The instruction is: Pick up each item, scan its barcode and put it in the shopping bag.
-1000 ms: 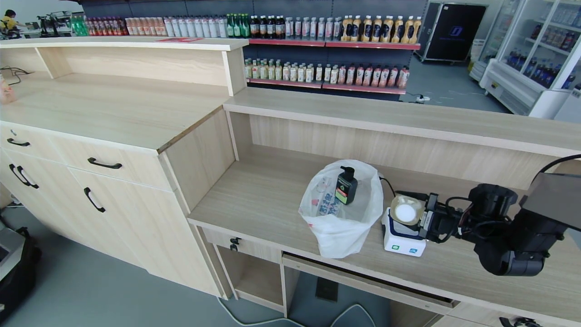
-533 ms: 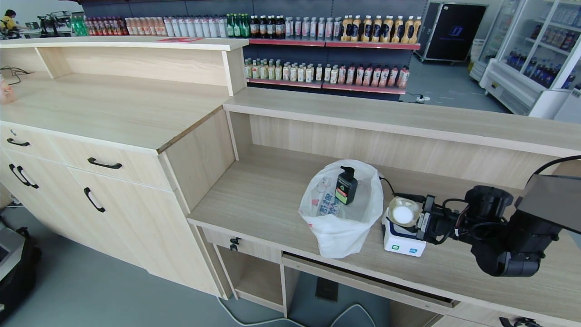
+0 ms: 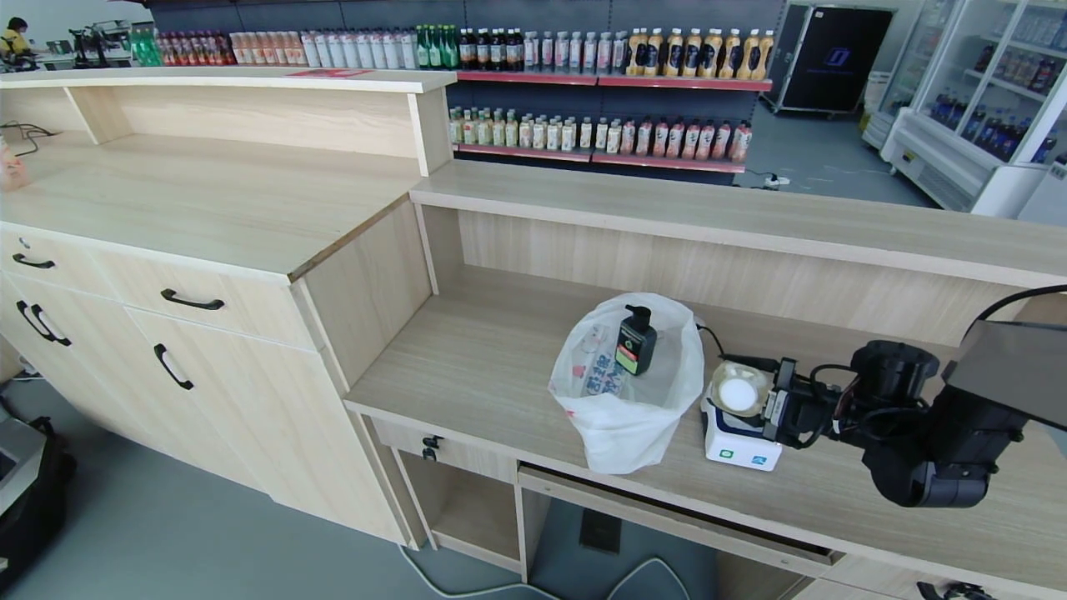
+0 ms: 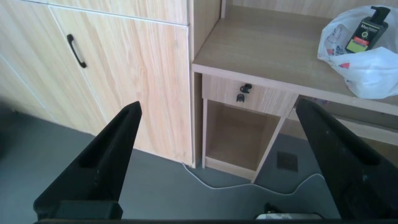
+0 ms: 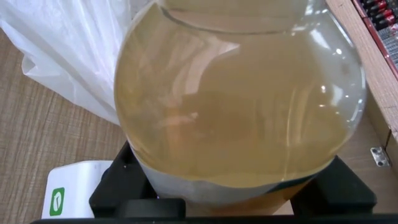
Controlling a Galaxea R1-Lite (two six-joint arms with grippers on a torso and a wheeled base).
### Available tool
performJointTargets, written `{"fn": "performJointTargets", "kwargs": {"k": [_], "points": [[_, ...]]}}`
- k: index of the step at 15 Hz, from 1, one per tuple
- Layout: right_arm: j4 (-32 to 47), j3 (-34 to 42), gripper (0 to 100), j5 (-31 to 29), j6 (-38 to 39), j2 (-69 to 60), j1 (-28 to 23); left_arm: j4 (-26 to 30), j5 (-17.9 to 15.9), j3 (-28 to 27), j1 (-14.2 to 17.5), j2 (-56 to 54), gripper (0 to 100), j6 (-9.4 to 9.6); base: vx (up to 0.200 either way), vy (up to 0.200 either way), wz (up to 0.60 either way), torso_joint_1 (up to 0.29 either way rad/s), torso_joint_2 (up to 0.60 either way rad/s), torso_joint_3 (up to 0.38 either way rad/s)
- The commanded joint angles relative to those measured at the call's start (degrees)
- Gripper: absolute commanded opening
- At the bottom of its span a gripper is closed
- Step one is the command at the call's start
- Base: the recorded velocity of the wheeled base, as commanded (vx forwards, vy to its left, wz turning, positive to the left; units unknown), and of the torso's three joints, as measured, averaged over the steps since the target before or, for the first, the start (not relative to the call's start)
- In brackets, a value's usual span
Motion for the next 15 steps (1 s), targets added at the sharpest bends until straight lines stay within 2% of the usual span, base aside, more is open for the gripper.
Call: {"fn": "performJointTargets", "kwargs": {"k": [1, 3, 6, 7, 9, 10, 12, 14, 15], "points": [[0.31, -0.07, 0, -0.02, 0.36, -0.45, 0.36, -0.01, 0.0, 0.0, 0.0, -0.02, 100, 0.0, 0.0, 0.0, 0.0, 0.0, 0.0, 0.0], [1.37, -0.07, 0, -0.28, 3.17, -3.18, 0.45, -0.01, 0.0, 0.0, 0.0, -0.02, 100, 0.0, 0.0, 0.0, 0.0, 0.0, 0.0, 0.0], [10.24, 1.69, 0, -0.28, 11.96, -16.45, -0.43, -0.01, 0.0, 0.0, 0.0, -0.02, 100, 0.0, 0.0, 0.0, 0.0, 0.0, 0.0, 0.0], [15.08, 1.86, 0, -0.46, 21.19, -24.36, -2.19, -0.01, 0.0, 0.0, 0.0, -0.02, 100, 0.0, 0.0, 0.0, 0.0, 0.0, 0.0, 0.0], [21.76, 1.78, 0, -4.59, 35.51, -34.47, -3.95, -0.01, 0.0, 0.0, 0.0, -0.02, 100, 0.0, 0.0, 0.0, 0.0, 0.0, 0.0, 0.0], [24.39, 2.13, 0, -8.28, 43.42, -38.95, -4.12, -0.01, 0.0, 0.0, 0.0, -0.02, 100, 0.0, 0.0, 0.0, 0.0, 0.0, 0.0, 0.0], [28.96, 3.27, 0, -21.37, 56.26, -44.4, -3.95, -0.01, 0.0, 0.0, 0.0, -0.02, 100, 0.0, 0.0, 0.0, 0.0, 0.0, 0.0, 0.0], [32.92, 4.94, 0, -37.54, 58.28, -45.01, -3.51, -0.01, 0.0, 0.0, 0.0, -0.02, 100, 0.0, 0.0, 0.0, 0.0, 0.0, 0.0, 0.0], [32.83, 6.87, 0, -43.52, 58.28, -44.93, -2.54, -0.01, 0.0, 0.0, 0.0, -0.02, 100, 0.0, 0.0, 0.0, 0.0, 0.0, 0.0, 0.0]]}}
